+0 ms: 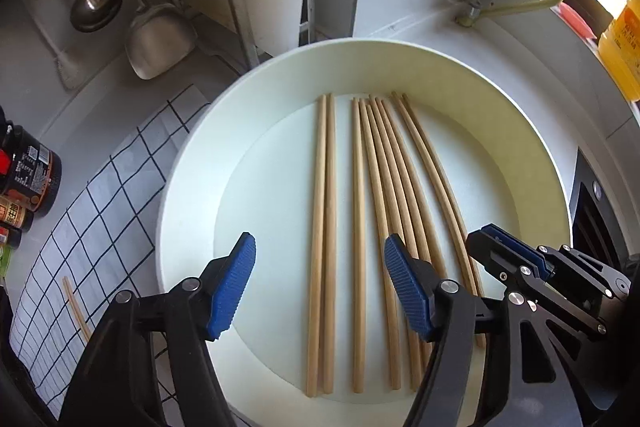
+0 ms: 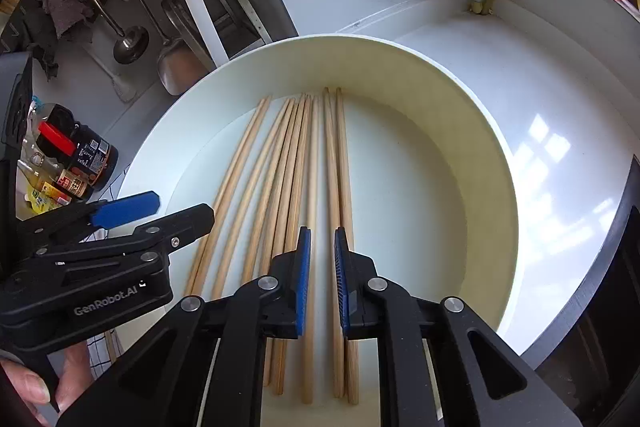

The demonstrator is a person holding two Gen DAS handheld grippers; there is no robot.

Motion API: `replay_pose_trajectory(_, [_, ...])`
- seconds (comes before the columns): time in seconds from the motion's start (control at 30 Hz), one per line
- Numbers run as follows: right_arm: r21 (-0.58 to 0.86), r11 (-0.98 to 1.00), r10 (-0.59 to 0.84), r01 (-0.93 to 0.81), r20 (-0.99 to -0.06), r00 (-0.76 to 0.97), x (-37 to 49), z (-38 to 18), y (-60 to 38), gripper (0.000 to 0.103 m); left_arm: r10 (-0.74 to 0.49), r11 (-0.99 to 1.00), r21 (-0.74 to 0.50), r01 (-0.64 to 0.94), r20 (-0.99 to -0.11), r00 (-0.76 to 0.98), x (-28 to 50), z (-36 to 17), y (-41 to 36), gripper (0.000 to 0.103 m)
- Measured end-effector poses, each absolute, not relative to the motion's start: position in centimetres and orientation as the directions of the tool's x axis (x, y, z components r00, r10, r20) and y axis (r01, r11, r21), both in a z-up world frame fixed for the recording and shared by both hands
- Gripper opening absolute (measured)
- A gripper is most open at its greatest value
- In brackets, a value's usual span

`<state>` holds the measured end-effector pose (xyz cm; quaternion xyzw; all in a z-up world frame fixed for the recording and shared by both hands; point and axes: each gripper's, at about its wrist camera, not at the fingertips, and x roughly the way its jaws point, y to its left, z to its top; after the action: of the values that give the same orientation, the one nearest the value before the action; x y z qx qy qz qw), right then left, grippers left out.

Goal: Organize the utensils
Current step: 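Open the left tool to drop its chopstick while the right tool opens too, then move the left tool back to the last two chopsticks while the right tool follows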

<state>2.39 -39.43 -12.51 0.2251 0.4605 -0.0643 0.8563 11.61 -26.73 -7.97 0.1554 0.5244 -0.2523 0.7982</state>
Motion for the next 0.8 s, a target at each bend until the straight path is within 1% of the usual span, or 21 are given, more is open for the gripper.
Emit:
replay_pose_trajectory(0.2, [0.329, 0.895, 0.103, 0.3, -0.808, 0.58, 1.6, -11.8, -38.6, 0.012, -0.234, 0.845, -0.002, 0.535, -0.9, 0.367, 10.7, -6.4, -24.9, 0.065])
replay_pose_trajectory(0.4, [0.316, 0.905, 0.101, 0.285, -0.81, 0.578, 1.1, -11.1, -37.7, 0.012, -0.244, 0.858, -0.015, 0.513, -0.892, 0.382, 9.7, -5.3, -22.6, 0.065])
replay_pose_trajectory(0.43, [0.312, 0.907, 0.099, 0.283, -0.81, 0.577, 1.0, -11.0, -37.5, 0.013, -0.245, 0.86, -0.018, 0.51, -0.891, 0.383, 9.6, -5.2, -22.3, 0.065])
replay_pose_trajectory(0.5, [0.306, 0.91, 0.095, 0.279, -0.81, 0.579, 0.8, -10.7, -37.0, 0.018, -0.248, 0.864, -0.023, 0.503, -0.889, 0.386, 9.3, -4.8, -21.7, 0.065])
replay_pose_trajectory(0.67, [0.297, 0.918, 0.094, 0.263, -0.806, 0.585, 0.2, -9.9, -35.7, 0.021, -0.254, 0.871, -0.029, 0.49, -0.881, 0.399, 8.5, -4.1, -20.0, 0.065])
replay_pose_trajectory(0.8, [0.29, 0.927, 0.099, 0.238, -0.802, 0.59, 0.1, -9.1, -34.0, 0.028, -0.255, 0.88, -0.03, 0.473, -0.872, 0.418, 7.9, -3.4, -18.0, 0.065])
